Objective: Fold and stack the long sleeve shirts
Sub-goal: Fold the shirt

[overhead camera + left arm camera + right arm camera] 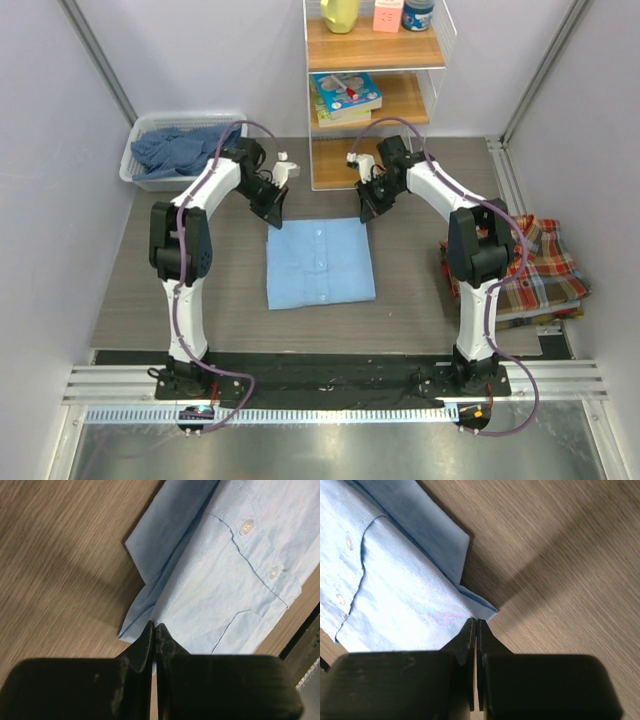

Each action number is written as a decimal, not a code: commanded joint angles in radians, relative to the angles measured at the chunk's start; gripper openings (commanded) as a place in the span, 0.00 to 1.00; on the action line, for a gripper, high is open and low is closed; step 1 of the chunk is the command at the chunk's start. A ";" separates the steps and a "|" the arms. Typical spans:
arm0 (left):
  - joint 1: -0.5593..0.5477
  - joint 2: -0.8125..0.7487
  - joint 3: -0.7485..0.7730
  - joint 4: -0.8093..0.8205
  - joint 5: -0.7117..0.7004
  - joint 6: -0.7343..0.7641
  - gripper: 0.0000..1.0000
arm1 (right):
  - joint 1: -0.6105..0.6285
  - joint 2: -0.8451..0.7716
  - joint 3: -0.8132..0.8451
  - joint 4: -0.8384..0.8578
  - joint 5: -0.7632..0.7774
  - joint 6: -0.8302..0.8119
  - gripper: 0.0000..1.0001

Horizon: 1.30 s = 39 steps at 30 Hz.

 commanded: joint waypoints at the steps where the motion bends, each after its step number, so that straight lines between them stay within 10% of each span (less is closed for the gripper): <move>1: 0.052 0.040 0.027 -0.008 -0.084 -0.013 0.00 | -0.002 0.058 0.065 0.004 0.017 -0.003 0.01; 11: 0.064 0.248 0.226 -0.026 -0.188 -0.101 0.13 | -0.002 0.155 0.105 0.113 0.094 0.078 0.05; 17: 0.070 0.282 0.358 -0.049 -0.160 -0.138 0.25 | -0.007 0.098 0.111 0.170 0.138 0.141 0.32; 21: 0.121 0.048 0.113 0.081 0.019 -0.168 0.57 | -0.019 -0.070 0.057 0.135 0.066 0.171 0.60; 24: 0.121 -0.191 -0.106 0.176 0.148 -0.200 0.99 | -0.020 -0.176 -0.033 0.120 -0.050 0.206 0.80; 27: 0.087 -0.377 -0.334 0.258 0.315 -0.332 1.00 | -0.014 -0.279 -0.146 0.156 -0.245 0.323 1.00; 33: -0.058 -0.609 -0.775 0.843 0.533 -0.922 1.00 | 0.094 -0.353 -0.494 0.555 -0.537 0.712 1.00; 39: -0.051 -0.421 -0.901 1.000 0.478 -1.053 1.00 | 0.196 -0.206 -0.579 0.688 -0.549 0.781 1.00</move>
